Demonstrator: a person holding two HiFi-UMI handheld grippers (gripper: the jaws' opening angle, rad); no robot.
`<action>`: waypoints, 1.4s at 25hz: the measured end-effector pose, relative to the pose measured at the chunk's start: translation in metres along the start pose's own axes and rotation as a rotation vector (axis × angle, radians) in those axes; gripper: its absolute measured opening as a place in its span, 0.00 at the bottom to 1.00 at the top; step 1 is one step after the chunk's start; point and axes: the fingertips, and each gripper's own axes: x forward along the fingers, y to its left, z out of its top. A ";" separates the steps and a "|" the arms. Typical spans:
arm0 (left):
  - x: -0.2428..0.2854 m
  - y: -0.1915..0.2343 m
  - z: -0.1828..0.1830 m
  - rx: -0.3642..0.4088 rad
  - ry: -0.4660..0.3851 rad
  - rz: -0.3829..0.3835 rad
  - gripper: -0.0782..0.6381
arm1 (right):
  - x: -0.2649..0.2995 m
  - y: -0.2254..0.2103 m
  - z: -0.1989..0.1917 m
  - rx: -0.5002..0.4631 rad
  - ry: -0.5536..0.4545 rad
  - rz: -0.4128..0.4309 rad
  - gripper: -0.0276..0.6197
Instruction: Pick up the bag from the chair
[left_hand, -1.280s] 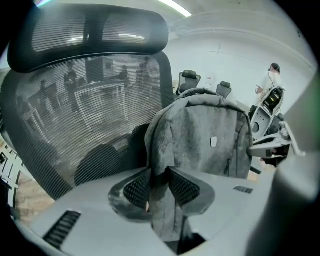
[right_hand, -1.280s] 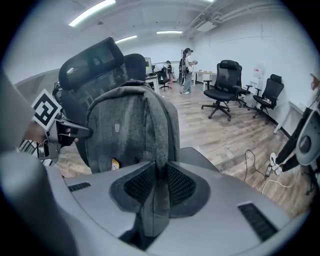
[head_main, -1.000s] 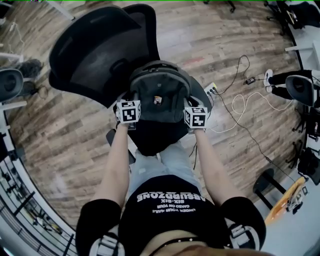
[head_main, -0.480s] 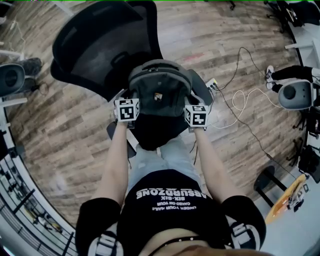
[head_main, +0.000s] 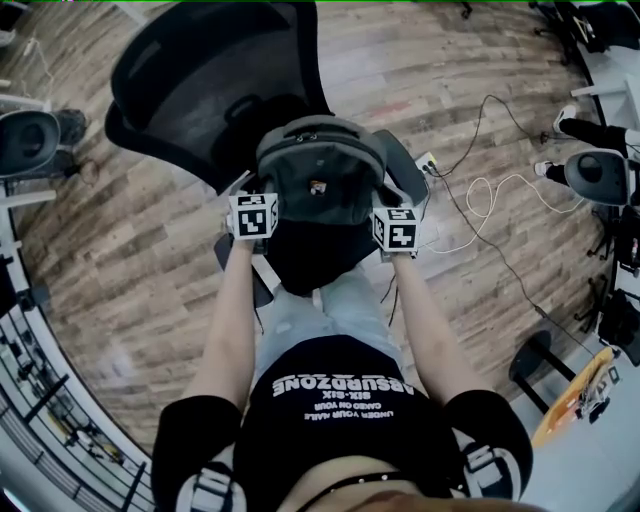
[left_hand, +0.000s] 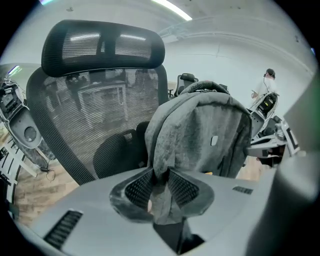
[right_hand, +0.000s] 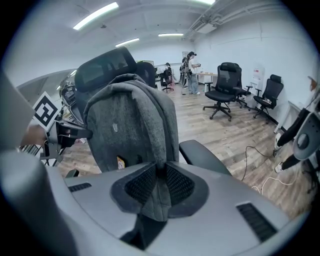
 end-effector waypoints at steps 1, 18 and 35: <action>-0.001 -0.001 0.000 -0.001 0.000 0.001 0.25 | -0.001 0.000 0.000 0.000 -0.002 0.000 0.14; -0.035 -0.014 0.017 0.037 -0.054 -0.012 0.24 | -0.033 0.001 0.014 -0.008 -0.075 -0.014 0.14; -0.088 -0.031 0.033 0.047 -0.138 -0.046 0.24 | -0.089 0.009 0.021 -0.009 -0.161 -0.019 0.14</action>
